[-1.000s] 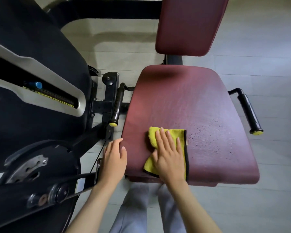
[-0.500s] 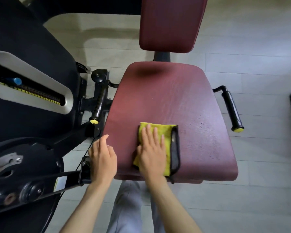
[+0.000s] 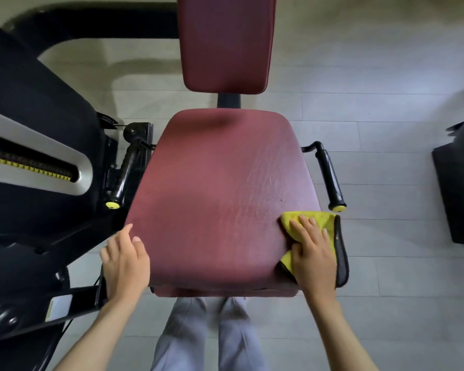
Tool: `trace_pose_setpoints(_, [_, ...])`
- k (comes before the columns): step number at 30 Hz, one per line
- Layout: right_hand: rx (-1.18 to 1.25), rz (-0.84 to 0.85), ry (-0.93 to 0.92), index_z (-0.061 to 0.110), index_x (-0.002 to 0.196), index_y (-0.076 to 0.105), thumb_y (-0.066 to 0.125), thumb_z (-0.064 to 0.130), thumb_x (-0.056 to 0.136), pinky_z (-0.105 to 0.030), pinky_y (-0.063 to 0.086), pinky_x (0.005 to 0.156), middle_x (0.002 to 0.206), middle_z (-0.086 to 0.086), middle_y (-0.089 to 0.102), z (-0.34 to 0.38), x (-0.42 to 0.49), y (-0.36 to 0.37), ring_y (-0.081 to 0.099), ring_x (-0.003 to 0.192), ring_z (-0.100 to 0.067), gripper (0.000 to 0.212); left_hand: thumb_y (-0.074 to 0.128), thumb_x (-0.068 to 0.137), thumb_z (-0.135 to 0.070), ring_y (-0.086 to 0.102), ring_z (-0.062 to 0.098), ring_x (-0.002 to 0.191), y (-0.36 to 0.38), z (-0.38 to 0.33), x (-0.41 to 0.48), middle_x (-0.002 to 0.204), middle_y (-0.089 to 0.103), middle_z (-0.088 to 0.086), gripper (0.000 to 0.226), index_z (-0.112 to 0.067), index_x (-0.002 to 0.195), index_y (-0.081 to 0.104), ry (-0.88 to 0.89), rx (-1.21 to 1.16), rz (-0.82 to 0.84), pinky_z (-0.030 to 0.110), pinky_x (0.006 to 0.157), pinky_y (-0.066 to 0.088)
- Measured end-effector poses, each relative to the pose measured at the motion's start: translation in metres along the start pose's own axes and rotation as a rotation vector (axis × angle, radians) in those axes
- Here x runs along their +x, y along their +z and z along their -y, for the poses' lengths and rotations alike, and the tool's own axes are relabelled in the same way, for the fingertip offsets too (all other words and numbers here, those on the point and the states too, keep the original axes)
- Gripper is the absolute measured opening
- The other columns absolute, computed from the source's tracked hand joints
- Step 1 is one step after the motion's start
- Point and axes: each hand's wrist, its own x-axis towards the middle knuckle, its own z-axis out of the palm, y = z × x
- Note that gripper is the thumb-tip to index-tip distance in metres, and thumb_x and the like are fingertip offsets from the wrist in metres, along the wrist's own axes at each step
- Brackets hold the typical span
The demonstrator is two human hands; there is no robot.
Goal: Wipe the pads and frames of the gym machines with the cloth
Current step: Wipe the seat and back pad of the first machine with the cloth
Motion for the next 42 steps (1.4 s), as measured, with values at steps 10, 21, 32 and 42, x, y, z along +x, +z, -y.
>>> trace_pose_setpoints(10, [0.198,0.124,-0.111,0.03,0.143,0.06,0.047,0.023,0.081,-0.042,0.044,0.108,0.144,0.004,0.062,0.16,-0.025,0.07,0.06,0.125,-0.027,0.064,0.042,0.105,-0.028,0.044,0.047,0.117,0.009,-0.007,0.004,0.14,0.046,0.028,0.046,-0.015,0.15,0.046,0.015,0.153,0.032,0.06,0.096,0.042])
trace_pose_setpoints(21, [0.076,0.16,-0.306,0.024,0.142,0.06,0.051,0.024,0.075,-0.046,0.034,0.119,0.156,0.004,0.05,0.105,0.001,0.052,0.039,0.15,-0.018,0.068,0.043,0.104,-0.029,0.046,0.034,0.131,-0.019,0.002,0.011,0.141,0.054,0.009,0.04,-0.02,0.143,0.048,-0.074,-0.139,0.029,0.049,0.098,0.042])
trace_pose_setpoints(32, [-0.081,0.021,0.243,0.008,0.152,0.046,0.032,0.023,0.088,-0.055,0.015,0.126,0.164,-0.012,0.037,0.03,0.016,0.02,0.018,0.156,-0.037,0.068,0.044,0.1,-0.026,0.059,0.032,0.114,-0.02,0.02,0.021,0.125,0.065,0.006,0.032,-0.021,0.128,0.057,-0.043,-0.241,0.005,0.049,0.094,0.048])
trace_pose_setpoints(42, [0.022,0.149,-0.164,0.01,0.15,0.051,0.039,0.023,0.091,-0.05,0.019,0.125,0.162,-0.008,0.04,0.212,-0.019,0.102,0.023,0.156,-0.032,0.061,0.047,0.095,-0.014,0.063,0.029,0.093,-0.044,0.042,0.071,0.1,0.07,0.001,0.022,-0.024,0.103,0.065,-0.097,-0.311,0.132,0.043,0.075,0.054])
